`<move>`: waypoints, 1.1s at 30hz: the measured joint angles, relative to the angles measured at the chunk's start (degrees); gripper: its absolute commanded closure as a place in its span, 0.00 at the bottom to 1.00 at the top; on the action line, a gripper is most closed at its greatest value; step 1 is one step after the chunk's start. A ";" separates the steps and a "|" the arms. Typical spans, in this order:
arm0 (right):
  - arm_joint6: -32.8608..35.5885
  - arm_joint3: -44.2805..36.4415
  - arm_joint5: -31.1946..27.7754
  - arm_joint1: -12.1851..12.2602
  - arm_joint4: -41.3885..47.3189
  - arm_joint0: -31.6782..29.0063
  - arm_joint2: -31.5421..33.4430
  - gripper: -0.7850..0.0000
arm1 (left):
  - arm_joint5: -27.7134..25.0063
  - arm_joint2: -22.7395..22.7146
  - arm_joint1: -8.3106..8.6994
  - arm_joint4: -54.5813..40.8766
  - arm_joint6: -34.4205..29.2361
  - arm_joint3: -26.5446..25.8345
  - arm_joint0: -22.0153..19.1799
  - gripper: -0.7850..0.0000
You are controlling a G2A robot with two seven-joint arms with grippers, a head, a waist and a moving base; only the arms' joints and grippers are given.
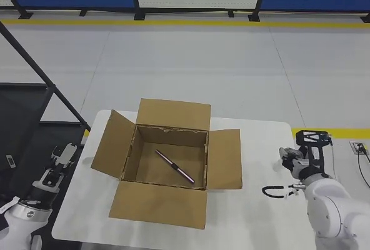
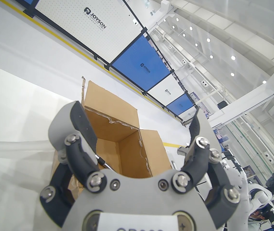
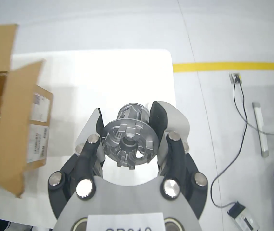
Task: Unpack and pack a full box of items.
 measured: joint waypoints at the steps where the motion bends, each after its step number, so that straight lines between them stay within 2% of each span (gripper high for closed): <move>1: -0.47 -0.86 -0.60 -0.07 -0.27 0.86 -1.94 1.00 | 0.00 0.00 0.00 0.00 0.00 0.00 0.00 0.00; 6: 0.77 4.47 -5.55 -0.63 0.32 8.75 -11.75 1.00 | 0.00 0.00 0.00 0.00 0.00 0.00 0.00 0.00; 12: 3.05 23.40 -9.29 -3.04 4.83 24.86 -26.61 1.00 | 0.00 0.00 0.00 0.00 0.00 0.00 0.00 0.00; 19: 0.55 46.57 -10.28 -8.35 12.33 40.45 -43.10 1.00 | 0.00 0.00 0.00 0.00 0.00 0.00 0.00 0.00; 25: -0.69 63.37 -8.90 -13.47 16.76 48.31 -52.12 1.00 | 0.00 0.00 0.00 0.00 0.00 0.00 0.00 0.00; 33: -4.00 82.29 -10.29 -20.00 23.06 53.87 -58.05 0.99 | 0.00 0.00 0.00 0.00 0.00 0.00 0.00 0.00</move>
